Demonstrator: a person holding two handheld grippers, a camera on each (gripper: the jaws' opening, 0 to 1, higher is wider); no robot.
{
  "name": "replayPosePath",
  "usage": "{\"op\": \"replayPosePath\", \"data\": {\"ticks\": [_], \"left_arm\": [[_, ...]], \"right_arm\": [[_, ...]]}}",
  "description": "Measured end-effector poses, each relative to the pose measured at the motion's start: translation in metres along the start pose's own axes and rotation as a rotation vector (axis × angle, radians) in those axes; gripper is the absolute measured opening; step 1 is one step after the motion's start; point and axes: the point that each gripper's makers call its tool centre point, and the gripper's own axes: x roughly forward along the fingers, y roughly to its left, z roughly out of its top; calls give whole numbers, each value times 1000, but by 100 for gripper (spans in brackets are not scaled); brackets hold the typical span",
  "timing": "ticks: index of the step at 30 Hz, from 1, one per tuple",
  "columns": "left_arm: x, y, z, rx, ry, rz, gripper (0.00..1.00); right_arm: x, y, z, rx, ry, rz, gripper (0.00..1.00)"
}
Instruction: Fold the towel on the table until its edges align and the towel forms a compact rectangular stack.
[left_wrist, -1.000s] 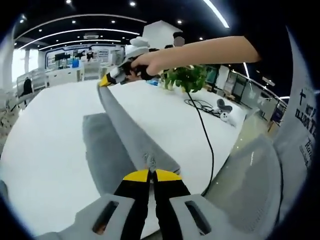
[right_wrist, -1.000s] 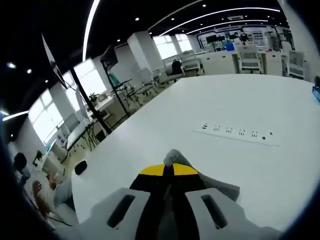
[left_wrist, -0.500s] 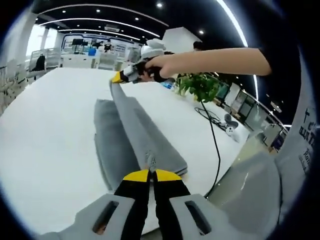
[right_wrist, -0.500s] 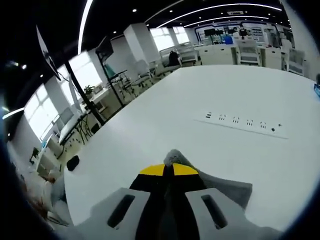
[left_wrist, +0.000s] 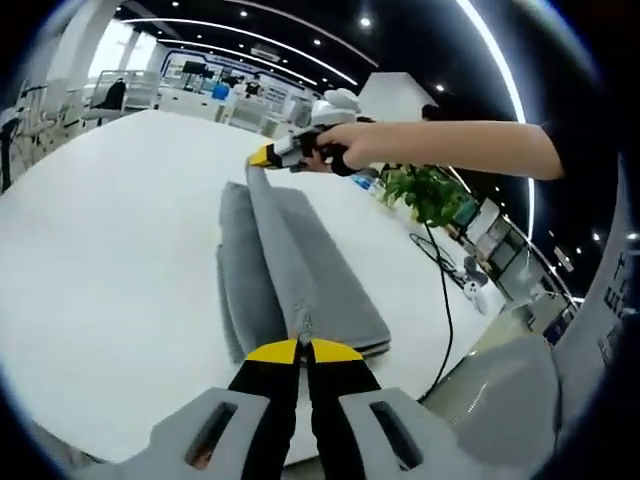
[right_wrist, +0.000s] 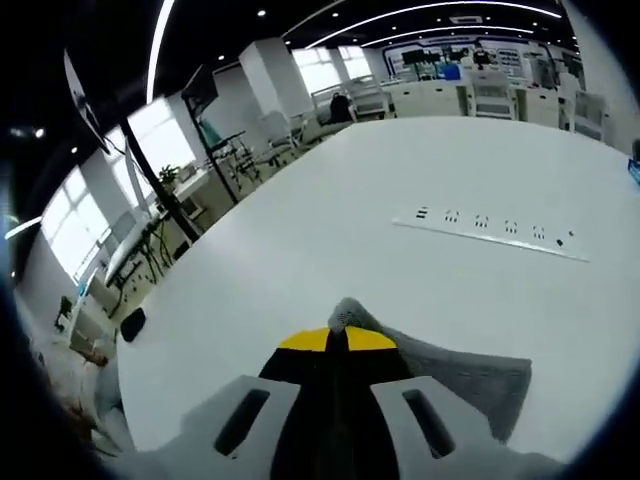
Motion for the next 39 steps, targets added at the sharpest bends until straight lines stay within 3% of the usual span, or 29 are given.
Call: {"op": "replayPosePath", "data": {"ticks": [7,9,15,18,22,24,28,32,33,34,39], "left_arm": [[6,20,-17,-89,30,38,2],[6,16,-18,-100,44,47,2],[14,34,-38,-127,80,68,2],[15,32,-37,-127,89,65,2],[18,32,-39,-121,103,64,2],[18,33,-40,-121,106,64,2],[17,32,-39,-102,117,54,3],[11,32,-32,-81,103,40,18],[11,32,-27,-53,75,30,21],[11,26,-14,25,26,-10,25],[11,29,-3,62,34,-5,35]], "right_arm": [[9,3,-12,20,-8,-12,1],[16,1,-16,12,-8,-19,1],[32,3,-24,-42,0,-28,2],[42,2,-29,-65,-1,-32,2],[45,2,-29,-165,9,-19,3],[38,3,-31,-164,11,-18,3],[38,4,-29,-175,8,-6,5],[32,6,-25,-175,-9,0,9],[31,6,-24,-178,-12,0,11],[30,5,-24,-182,-12,-2,13],[18,0,-22,-195,-26,-18,19]]}}
